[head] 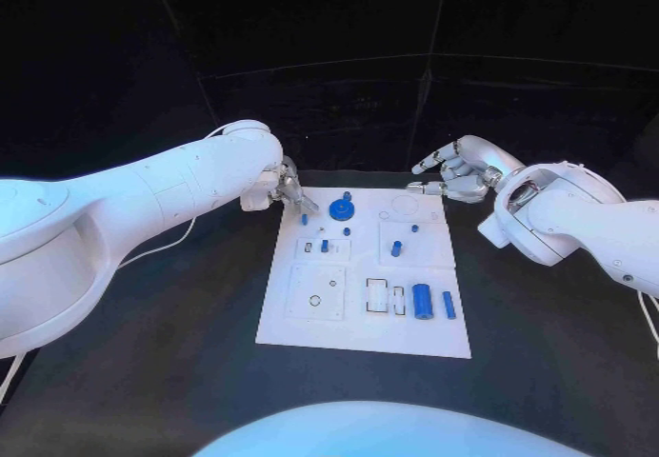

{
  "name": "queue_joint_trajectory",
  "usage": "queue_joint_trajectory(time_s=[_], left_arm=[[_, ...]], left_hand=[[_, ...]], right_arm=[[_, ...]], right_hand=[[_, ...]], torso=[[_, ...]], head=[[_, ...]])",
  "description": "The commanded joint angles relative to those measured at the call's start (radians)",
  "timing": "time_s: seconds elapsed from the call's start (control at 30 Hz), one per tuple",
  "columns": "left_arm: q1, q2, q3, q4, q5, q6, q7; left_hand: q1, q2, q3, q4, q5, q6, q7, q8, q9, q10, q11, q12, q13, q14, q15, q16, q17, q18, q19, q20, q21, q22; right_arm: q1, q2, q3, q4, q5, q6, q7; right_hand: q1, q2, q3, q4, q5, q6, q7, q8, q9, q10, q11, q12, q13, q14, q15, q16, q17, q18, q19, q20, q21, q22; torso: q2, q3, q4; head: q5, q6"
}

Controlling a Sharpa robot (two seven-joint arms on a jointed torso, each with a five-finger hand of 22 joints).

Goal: Assemble the parts on the task board

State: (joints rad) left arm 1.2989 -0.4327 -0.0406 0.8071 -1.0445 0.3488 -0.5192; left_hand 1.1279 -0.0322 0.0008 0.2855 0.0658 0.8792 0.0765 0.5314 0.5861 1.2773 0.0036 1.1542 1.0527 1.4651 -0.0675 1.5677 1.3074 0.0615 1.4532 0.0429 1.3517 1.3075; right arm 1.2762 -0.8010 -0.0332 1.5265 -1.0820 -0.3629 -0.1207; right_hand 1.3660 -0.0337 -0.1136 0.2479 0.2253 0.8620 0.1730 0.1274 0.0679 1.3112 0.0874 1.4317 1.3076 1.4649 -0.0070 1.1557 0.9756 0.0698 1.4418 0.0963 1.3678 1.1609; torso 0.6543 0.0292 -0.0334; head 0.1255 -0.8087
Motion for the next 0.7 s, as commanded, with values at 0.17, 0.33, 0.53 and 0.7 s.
queue_joint_trajectory(time_s=[0.17, 0.33, 0.53, 0.7], left_arm=[[-0.002, 0.002, -0.001, -0.001, -0.008, 0.047, -0.012], [-0.004, 0.003, -0.001, -0.001, -0.008, 0.057, -0.014], [-0.005, 0.003, -0.002, 0.0, -0.008, 0.053, -0.012], [-0.005, 0.003, -0.002, 0.003, -0.008, 0.042, -0.004]], left_hand=[[0.01, 0.014, -0.008, 0.0, 0.0, 0.009, -0.001, -0.002, -0.003, -0.003, -0.001, 0.008, 0.002, 0.106, 0.007, 0.003, 0.263, 0.002, 0.004, 0.006, 0.0, 0.018], [0.022, 0.023, -0.01, -0.002, 0.001, 0.013, -0.002, 0.0, -0.005, -0.002, -0.002, 0.01, 0.003, 0.106, 0.006, 0.003, 0.263, 0.001, 0.005, 0.005, 0.002, 0.021], [0.038, 0.033, -0.011, -0.005, 0.001, 0.015, -0.003, 0.0, -0.008, -0.001, -0.003, 0.011, 0.004, 0.106, 0.005, 0.003, 0.263, 0.001, 0.005, 0.005, 0.002, 0.021], [0.053, 0.045, -0.009, -0.006, 0.002, 0.017, -0.004, 0.0, -0.01, 0.0, -0.004, 0.013, 0.005, 0.106, 0.005, 0.003, 0.263, 0.001, 0.005, 0.004, 0.002, 0.023]], right_arm=[[0.002, 0.001, 0.001, 0.0, -0.002, 0.005, 0.005], [0.002, 0.002, 0.001, -0.001, -0.002, 0.005, 0.005], [0.002, 0.003, 0.001, -0.002, -0.002, 0.005, 0.005], [0.002, 0.004, 0.001, -0.002, -0.002, 0.006, 0.006]], right_hand=[[0.004, 0.009, -0.006, 0.0, 0.005, 0.003, 0.001, 0.005, 0.001, -0.008, -0.001, -0.004, 0.005, 0.016, 0.003, 0.004, -0.001, 0.009, -0.006, 0.001, -0.006, -0.001], [0.005, 0.009, -0.006, 0.0, 0.006, 0.003, 0.001, 0.005, 0.001, -0.008, -0.001, -0.004, 0.005, 0.016, 0.003, 0.004, -0.001, 0.009, -0.005, 0.001, -0.006, -0.001], [0.005, 0.01, -0.007, 0.0, 0.007, 0.003, 0.001, 0.006, 0.001, -0.008, -0.001, -0.004, 0.005, 0.016, 0.003, 0.004, -0.001, 0.009, -0.005, 0.001, -0.006, -0.001], [0.006, 0.01, -0.007, 0.0, 0.009, 0.003, 0.001, 0.006, 0.001, -0.008, -0.001, -0.004, 0.005, 0.016, 0.003, 0.004, -0.001, 0.009, -0.005, 0.001, -0.006, -0.001]], torso=[[-0.001, 0.0001, 0.0007], [-0.001, 0.0004, 0.0], [0.0, 0.0004, 0.0004], [0.0, 0.0006, 0.0006]], head=[[-0.001, -0.002], [0.0, -0.002], [0.0, -0.002], [0.0, -0.004]])
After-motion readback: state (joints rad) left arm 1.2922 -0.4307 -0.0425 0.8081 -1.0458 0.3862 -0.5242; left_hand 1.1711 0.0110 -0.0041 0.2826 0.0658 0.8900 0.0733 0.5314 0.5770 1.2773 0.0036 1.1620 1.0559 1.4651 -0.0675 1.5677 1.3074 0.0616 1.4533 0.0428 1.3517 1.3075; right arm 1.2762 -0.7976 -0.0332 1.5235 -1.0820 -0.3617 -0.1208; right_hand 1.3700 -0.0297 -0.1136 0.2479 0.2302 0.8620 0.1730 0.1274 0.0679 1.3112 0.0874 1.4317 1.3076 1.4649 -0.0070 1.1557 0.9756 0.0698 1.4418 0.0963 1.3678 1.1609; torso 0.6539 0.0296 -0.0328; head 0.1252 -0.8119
